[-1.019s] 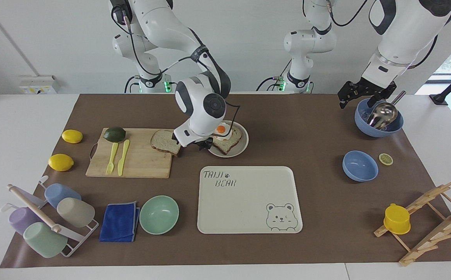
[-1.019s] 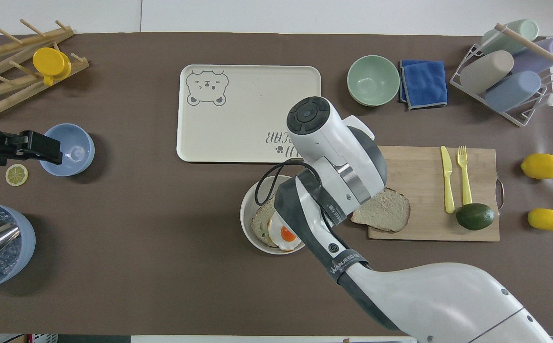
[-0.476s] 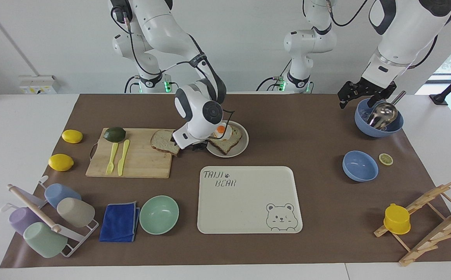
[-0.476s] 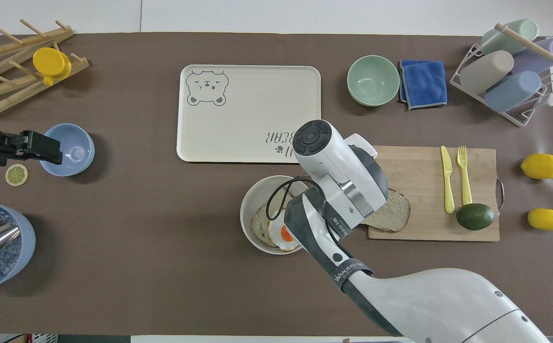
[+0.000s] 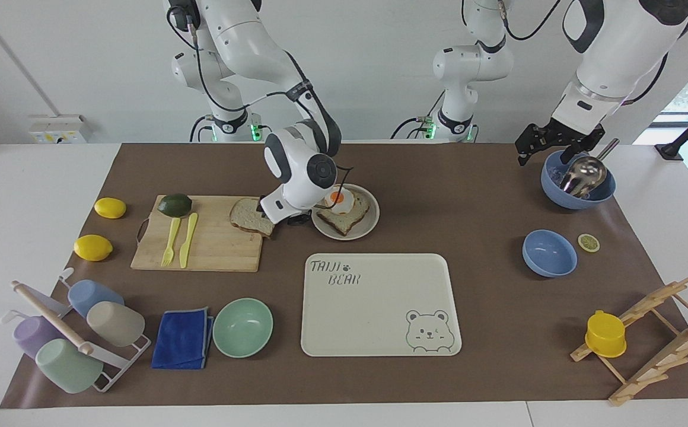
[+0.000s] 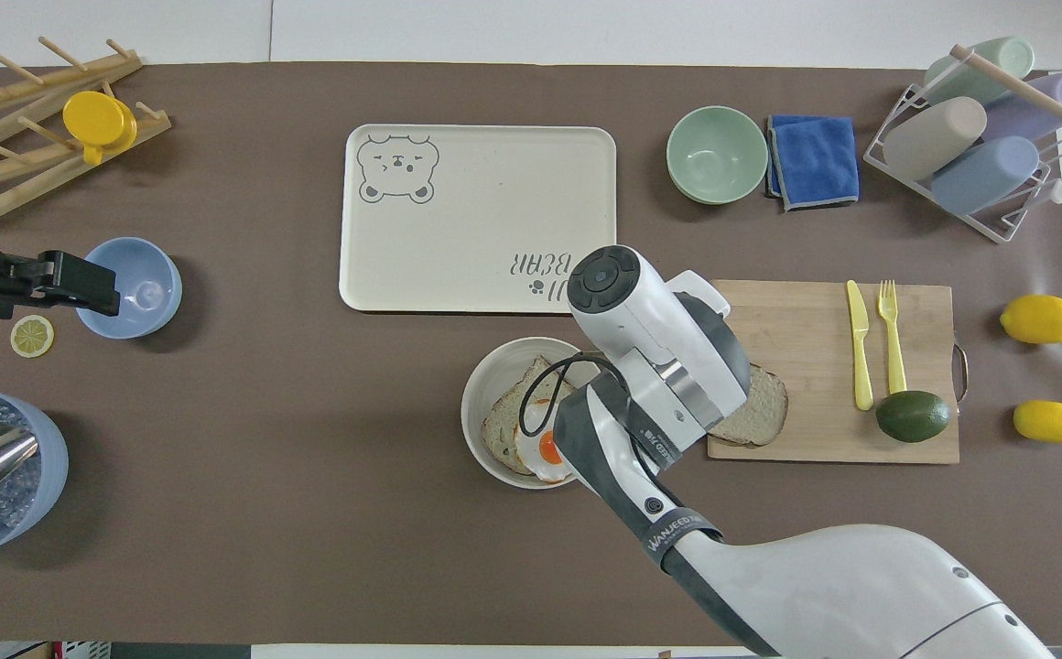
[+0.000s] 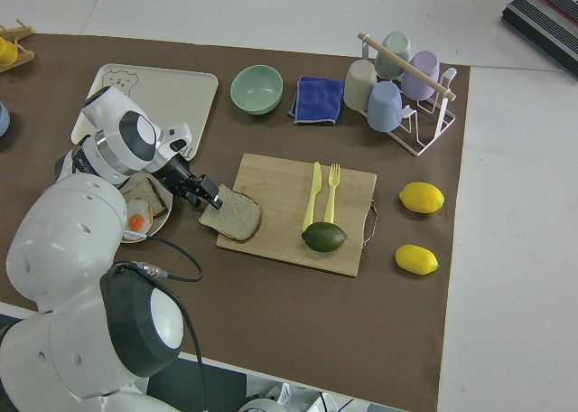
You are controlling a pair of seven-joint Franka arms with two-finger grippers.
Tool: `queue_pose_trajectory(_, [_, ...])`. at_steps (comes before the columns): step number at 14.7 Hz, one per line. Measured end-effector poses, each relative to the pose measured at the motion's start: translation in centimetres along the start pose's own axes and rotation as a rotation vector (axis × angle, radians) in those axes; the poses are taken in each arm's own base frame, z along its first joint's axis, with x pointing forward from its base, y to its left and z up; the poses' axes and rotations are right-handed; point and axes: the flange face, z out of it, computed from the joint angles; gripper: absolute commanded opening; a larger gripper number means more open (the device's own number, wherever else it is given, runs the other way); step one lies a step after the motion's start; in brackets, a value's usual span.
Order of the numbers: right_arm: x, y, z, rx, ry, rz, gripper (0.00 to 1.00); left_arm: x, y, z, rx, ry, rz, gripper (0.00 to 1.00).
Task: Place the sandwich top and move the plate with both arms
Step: 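Reach the right gripper to the bread slice on the cutting board, then carry the bread slice with the right gripper onto the egg plate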
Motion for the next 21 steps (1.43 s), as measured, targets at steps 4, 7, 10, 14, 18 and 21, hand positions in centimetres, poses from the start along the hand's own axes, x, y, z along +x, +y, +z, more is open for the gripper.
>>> queue_pose_trajectory(4, [-0.9,-0.3,0.6,-0.033,0.010,-0.023,0.73,0.0,0.0,0.0,0.000,0.000,0.000,1.00])
queue_pose_trajectory(7, [-1.3,-0.1,1.0,-0.064,0.023,-0.037,0.65,0.0,0.0,0.0,0.000,0.000,0.000,1.00])
queue_pose_trajectory(10, [-2.5,-0.7,1.5,-0.094,0.036,-0.066,0.08,0.0,0.0,0.0,0.000,0.000,0.000,1.00])
queue_pose_trajectory(14, [-3.1,-1.1,0.2,-0.096,0.071,-0.082,0.00,0.0,0.0,0.0,0.000,0.000,0.000,1.00])
queue_pose_trajectory(18, [-4.1,-2.6,-5.5,-0.094,0.124,-0.104,0.00,0.0,0.0,0.0,0.000,0.000,0.000,1.00])
queue_pose_trajectory(21, [-7.1,-5.6,-11.8,-0.080,0.174,-0.161,0.00,0.0,0.0,0.0,0.000,0.000,0.000,1.00])
